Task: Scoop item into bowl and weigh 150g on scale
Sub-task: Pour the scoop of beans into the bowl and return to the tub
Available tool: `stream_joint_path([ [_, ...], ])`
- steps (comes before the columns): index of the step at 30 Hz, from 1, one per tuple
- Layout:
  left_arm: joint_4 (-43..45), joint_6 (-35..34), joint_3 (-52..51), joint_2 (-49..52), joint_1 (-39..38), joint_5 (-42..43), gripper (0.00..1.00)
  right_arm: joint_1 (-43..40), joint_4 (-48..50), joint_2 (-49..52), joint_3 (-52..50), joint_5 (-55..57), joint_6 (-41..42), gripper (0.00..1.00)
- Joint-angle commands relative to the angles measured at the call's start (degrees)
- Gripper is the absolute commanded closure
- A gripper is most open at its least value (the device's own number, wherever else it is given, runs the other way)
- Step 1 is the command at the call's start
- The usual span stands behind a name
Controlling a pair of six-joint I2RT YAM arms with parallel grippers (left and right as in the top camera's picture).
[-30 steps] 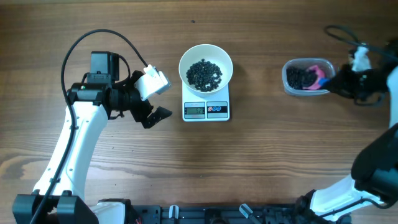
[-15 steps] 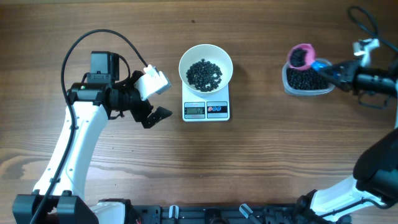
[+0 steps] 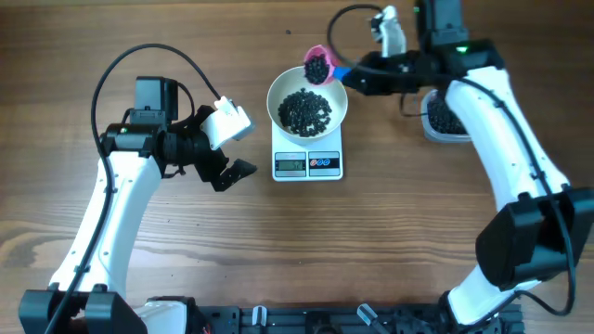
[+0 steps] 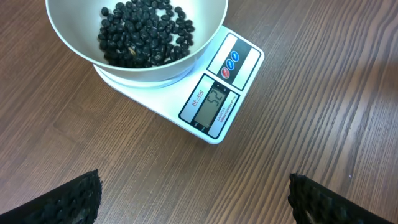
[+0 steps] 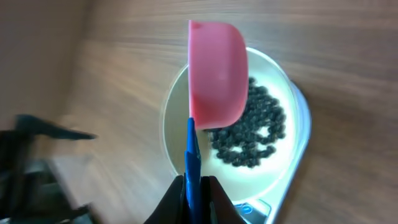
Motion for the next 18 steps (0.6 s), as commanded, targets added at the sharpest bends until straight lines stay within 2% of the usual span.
stream_joint_path([
  [1, 0.0, 0.94, -0.24, -0.9, 0.28, 1.27, 0.0, 5.97, 0.11, 0.42, 1.88, 19.98, 0.17, 0.96],
  [6, 0.0, 0.94, -0.24, -0.9, 0.28, 1.27, 0.0, 15.85, 0.17, 0.42, 1.88, 40.52, -7.37, 0.96],
  [18, 0.0, 0.94, -0.24, -0.9, 0.28, 1.27, 0.0, 17.33, 0.26, -2.4, 1.88, 40.57, -14.78, 0.96],
])
